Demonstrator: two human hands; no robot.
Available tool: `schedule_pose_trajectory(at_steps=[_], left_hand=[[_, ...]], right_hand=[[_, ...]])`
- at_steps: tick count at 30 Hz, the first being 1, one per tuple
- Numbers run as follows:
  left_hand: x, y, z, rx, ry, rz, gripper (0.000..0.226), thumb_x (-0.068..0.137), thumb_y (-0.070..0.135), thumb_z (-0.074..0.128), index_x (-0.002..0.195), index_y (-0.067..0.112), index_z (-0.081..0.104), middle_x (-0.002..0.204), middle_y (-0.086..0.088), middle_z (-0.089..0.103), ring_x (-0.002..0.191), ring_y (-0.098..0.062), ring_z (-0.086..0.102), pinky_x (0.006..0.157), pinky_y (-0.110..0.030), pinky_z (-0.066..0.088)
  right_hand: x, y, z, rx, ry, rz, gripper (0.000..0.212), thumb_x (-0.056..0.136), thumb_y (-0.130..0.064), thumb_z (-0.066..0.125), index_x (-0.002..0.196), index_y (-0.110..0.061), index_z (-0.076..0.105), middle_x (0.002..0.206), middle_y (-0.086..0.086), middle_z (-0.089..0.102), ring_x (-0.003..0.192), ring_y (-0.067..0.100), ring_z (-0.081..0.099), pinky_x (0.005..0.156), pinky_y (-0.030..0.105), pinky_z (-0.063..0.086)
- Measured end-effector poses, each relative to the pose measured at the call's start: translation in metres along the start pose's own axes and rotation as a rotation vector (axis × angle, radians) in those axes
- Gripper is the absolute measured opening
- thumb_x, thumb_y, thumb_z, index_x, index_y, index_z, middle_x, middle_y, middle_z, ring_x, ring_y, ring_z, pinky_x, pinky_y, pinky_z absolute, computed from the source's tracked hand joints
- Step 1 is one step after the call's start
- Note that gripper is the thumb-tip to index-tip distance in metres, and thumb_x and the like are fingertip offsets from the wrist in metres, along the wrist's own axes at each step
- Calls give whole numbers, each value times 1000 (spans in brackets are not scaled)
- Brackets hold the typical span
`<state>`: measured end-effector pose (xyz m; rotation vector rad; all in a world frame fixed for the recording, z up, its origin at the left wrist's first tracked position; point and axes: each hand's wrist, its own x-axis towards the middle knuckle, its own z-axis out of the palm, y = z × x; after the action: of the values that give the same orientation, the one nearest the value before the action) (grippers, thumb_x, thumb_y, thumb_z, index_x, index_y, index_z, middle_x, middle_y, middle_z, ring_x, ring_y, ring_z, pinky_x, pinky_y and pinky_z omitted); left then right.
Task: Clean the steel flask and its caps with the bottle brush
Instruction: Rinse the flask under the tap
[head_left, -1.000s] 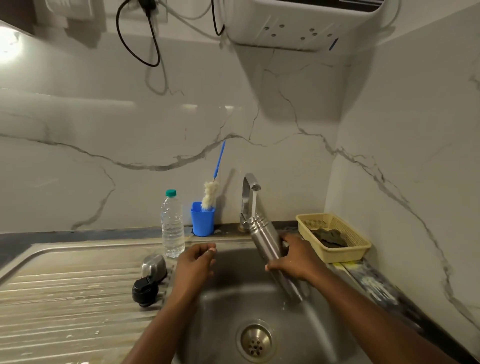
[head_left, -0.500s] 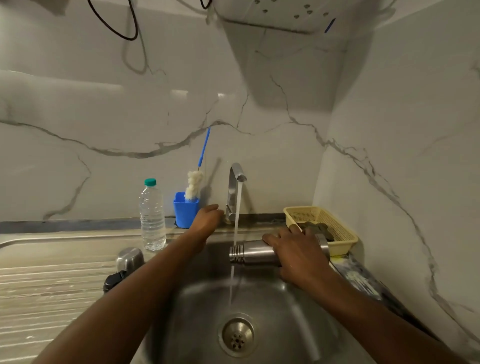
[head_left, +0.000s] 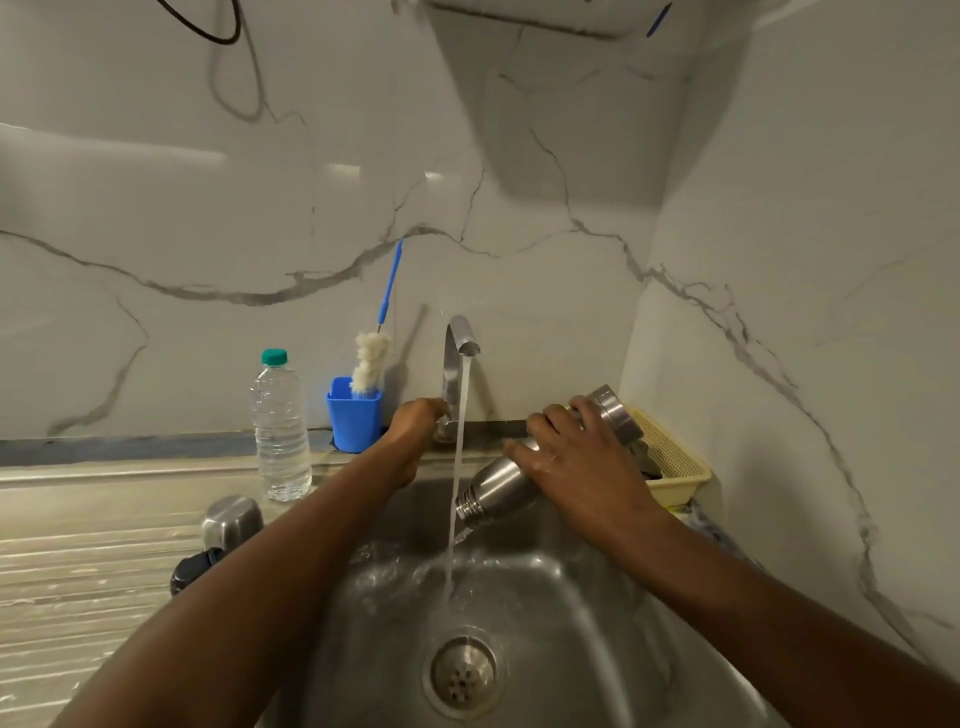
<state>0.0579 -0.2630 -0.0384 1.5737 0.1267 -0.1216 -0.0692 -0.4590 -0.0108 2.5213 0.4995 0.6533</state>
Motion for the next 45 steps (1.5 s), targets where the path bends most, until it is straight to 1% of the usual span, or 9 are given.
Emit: schedule_pose_trajectory(at_steps=[8, 11, 15, 19, 25, 32, 36, 39, 45], left_hand=[[-14, 18, 11, 338, -82, 99, 31, 109, 11, 48, 137, 3, 58, 136, -17, 60, 119, -30, 60, 105, -41, 49], [-32, 15, 1, 372, -149, 199, 44, 105, 12, 57, 148, 8, 49, 133, -4, 56, 99, -10, 59, 84, -24, 47], [-63, 2, -17, 457, -301, 359, 61, 92, 16, 76, 149, 18, 54, 145, 1, 60, 130, -19, 59, 112, -39, 48], [-94, 0, -33, 595, -428, 439, 63, 76, 27, 89, 135, 24, 67, 125, 6, 72, 115, -12, 69, 100, -35, 58], [-132, 6, -47, 685, -189, 587, 66, 69, 46, 95, 124, 26, 62, 103, 15, 68, 93, -7, 68, 78, -18, 55], [-152, -13, -97, 330, -151, 480, 76, 62, 40, 90, 131, 24, 63, 117, 1, 74, 111, -18, 71, 98, -46, 61], [-167, -14, -128, 109, -87, 400, 49, 76, 9, 90, 121, 12, 69, 105, -12, 79, 104, -34, 75, 90, -47, 63], [-177, -5, -159, 80, -21, 411, 46, 75, 14, 93, 115, 7, 71, 96, -12, 79, 90, -29, 76, 80, -39, 61], [-183, 0, -239, 108, 142, 377, 66, 66, 19, 98, 125, 14, 68, 110, -10, 78, 106, -30, 75, 99, -50, 59]], right_hand=[[2, 5, -2, -6, 35, -44, 75, 63, -29, 98, 130, -21, 64, 129, 15, 66, 121, 37, 60, 112, 61, 39], [0, 5, -5, 11, 63, -53, 74, 64, -27, 98, 130, -20, 64, 129, 15, 66, 121, 38, 60, 113, 61, 39], [-3, 2, -15, -2, 78, -70, 74, 62, -21, 97, 129, -19, 67, 128, 15, 67, 121, 38, 60, 114, 61, 38], [0, -6, -40, -40, 148, -123, 64, 78, -19, 85, 137, -17, 61, 135, 12, 63, 130, 36, 55, 122, 59, 26], [9, -22, -89, -158, 253, -242, 63, 85, -15, 76, 145, -15, 55, 145, 14, 57, 141, 38, 46, 126, 60, 6], [8, -37, -104, -19, 537, -546, 42, 101, -9, 58, 142, -10, 58, 149, 15, 56, 143, 35, 48, 121, 60, 30], [-1, -68, -98, 167, 442, -537, 40, 96, -15, 54, 135, -12, 64, 141, 10, 60, 132, 30, 53, 107, 47, 44], [-2, -88, -87, 272, 306, -506, 30, 89, -19, 53, 115, -14, 69, 128, 5, 64, 119, 26, 57, 94, 43, 50], [6, -119, -71, 399, 194, -467, 24, 89, -31, 55, 107, -22, 68, 119, -6, 67, 108, 18, 59, 76, 39, 55]])
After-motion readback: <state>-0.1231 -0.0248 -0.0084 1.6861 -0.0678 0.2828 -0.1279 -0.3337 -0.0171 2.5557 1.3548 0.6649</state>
